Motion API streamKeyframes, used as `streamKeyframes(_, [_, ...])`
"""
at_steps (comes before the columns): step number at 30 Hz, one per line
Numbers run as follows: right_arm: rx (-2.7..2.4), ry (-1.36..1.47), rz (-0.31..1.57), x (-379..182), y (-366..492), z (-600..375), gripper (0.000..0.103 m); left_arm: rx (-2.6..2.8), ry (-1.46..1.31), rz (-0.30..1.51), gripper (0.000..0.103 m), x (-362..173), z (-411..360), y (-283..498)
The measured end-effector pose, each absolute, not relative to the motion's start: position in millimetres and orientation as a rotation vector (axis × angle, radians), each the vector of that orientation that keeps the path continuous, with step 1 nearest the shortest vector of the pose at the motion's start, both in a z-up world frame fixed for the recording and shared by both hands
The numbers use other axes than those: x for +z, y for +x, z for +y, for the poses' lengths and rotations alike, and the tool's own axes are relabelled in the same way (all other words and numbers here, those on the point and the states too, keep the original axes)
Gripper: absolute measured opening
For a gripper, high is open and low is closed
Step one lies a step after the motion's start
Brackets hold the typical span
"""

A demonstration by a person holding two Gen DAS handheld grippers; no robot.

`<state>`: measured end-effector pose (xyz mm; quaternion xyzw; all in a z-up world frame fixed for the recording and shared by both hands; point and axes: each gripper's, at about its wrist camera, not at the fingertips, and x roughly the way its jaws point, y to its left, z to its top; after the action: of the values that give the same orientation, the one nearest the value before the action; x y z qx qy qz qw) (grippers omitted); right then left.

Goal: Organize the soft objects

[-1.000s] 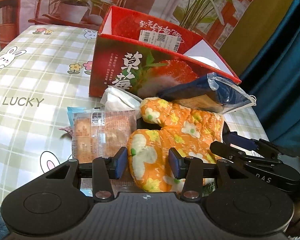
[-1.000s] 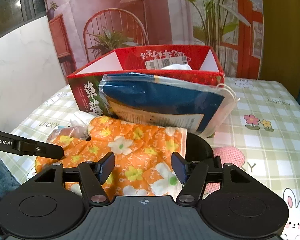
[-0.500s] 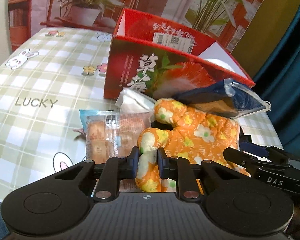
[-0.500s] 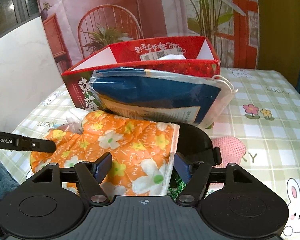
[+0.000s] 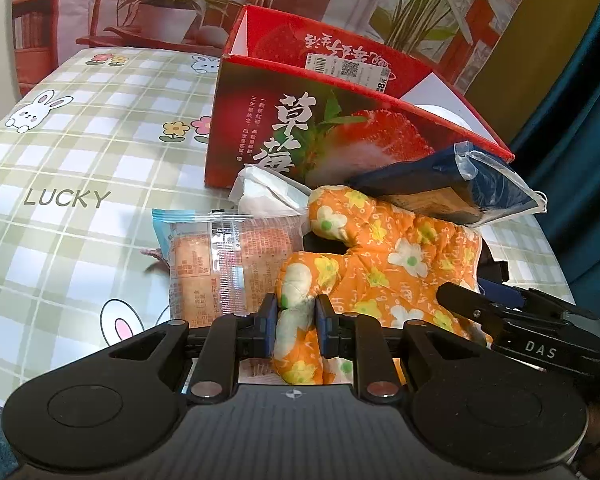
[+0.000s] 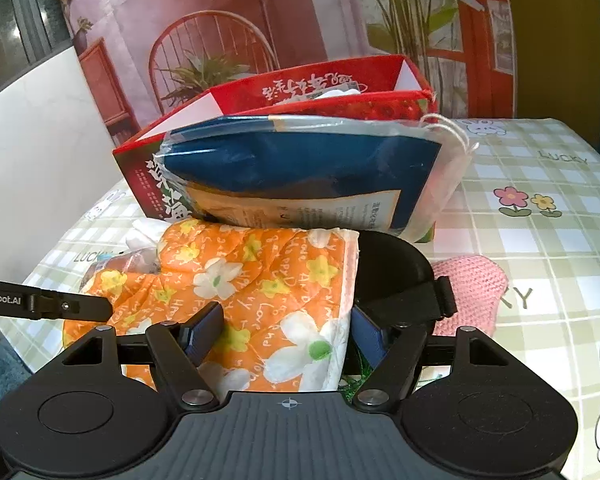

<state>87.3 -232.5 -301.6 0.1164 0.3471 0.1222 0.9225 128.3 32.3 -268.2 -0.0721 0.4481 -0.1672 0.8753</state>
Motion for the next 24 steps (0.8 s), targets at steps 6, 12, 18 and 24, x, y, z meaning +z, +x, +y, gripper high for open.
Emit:
streamKeyframes(6, [0.255, 0.289, 0.749, -311, 91, -236, 0.068, -0.35, -0.15, 0.935, 0.022, -269, 31, 129])
streamKeyframes(12, [0.267, 0.302, 0.748, -309, 89, -236, 0.056, -0.349, -0.15, 0.934, 0.022, -269, 32, 129])
streamKeyframes(18, [0.275, 0.227, 0.709, -293, 81, -231, 0.021, -0.352, -0.157, 0.927, 0.021, -269, 34, 128])
streamKeyframes(24, [0.344, 0.124, 0.604, -264, 68, -221, 0.009, -0.374, -0.133, 0.876, 0.017, -261, 32, 124])
